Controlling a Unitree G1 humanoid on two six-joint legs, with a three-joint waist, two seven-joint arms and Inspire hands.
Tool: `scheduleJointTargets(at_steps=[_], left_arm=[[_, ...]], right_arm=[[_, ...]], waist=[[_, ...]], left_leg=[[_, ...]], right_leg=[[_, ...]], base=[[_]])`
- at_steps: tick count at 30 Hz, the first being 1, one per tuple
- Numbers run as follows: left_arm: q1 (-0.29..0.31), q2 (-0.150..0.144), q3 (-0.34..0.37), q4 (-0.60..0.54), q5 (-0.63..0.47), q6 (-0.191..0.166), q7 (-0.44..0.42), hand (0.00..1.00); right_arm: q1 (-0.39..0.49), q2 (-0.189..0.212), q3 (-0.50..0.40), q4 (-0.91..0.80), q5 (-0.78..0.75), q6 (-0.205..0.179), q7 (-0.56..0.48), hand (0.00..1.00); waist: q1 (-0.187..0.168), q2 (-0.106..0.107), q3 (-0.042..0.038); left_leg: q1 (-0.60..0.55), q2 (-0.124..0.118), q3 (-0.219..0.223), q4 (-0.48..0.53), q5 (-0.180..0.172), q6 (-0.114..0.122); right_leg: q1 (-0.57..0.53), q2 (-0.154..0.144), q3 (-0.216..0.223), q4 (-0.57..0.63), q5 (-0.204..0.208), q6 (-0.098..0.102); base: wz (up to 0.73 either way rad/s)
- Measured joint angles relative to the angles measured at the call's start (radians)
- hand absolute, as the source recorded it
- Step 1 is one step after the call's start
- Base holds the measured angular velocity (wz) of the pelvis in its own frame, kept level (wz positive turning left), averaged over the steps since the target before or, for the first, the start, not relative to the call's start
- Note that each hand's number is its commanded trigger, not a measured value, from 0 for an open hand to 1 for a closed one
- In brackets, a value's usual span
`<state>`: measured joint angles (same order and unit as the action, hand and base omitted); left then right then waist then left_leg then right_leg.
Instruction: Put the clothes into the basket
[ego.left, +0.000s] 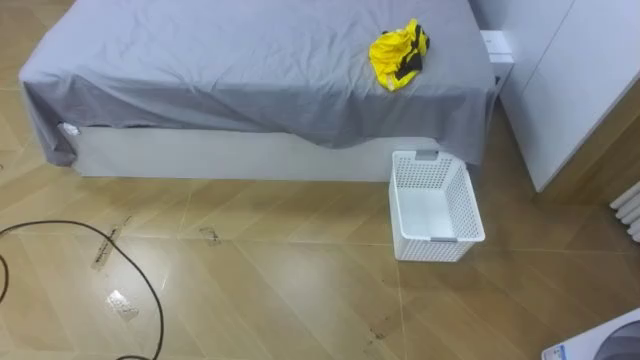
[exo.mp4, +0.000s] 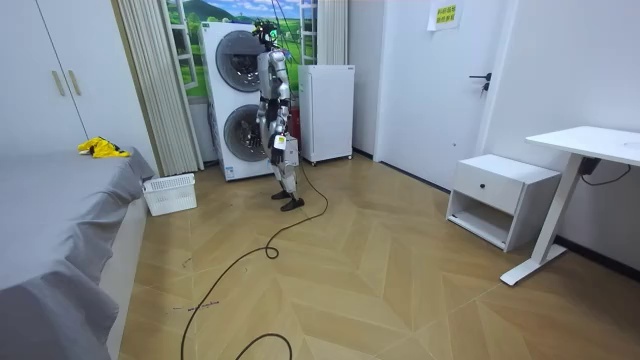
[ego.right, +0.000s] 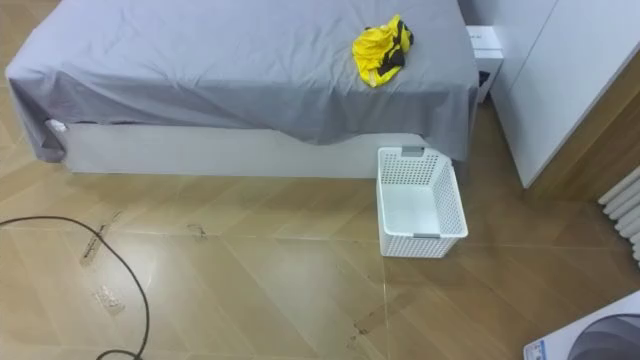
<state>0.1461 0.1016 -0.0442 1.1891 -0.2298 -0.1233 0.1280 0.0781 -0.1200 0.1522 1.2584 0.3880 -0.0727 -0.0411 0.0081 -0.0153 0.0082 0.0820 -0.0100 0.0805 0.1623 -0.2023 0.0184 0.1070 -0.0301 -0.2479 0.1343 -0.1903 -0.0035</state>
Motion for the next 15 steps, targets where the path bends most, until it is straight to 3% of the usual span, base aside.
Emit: scheduleJointTargets(at_steps=[4,15], left_arm=[[0.000,0.000,0.003,0.000,-0.003,0.000,-0.001,0.00],[0.008,0.002,0.001,-0.029,-0.016,0.001,-0.043,0.00]], right_arm=[[0.001,0.000,0.001,0.000,0.000,0.000,0.010,0.00],[-0.003,-0.001,-0.021,-0.023,-0.015,-0.001,0.064,0.00]], waist=[[0.005,-0.004,0.0018],[0.001,0.003,-0.0025]], left_leg=[[-0.001,0.001,0.001,0.000,0.000,0.000],[-0.009,-0.001,-0.001,0.003,0.000,0.000]], right_leg=[[0.007,0.001,0.001,0.001,0.000,0.000],[-0.001,-0.002,-0.005,0.003,-0.001,0.001]], base=[[0.00],[0.01]])
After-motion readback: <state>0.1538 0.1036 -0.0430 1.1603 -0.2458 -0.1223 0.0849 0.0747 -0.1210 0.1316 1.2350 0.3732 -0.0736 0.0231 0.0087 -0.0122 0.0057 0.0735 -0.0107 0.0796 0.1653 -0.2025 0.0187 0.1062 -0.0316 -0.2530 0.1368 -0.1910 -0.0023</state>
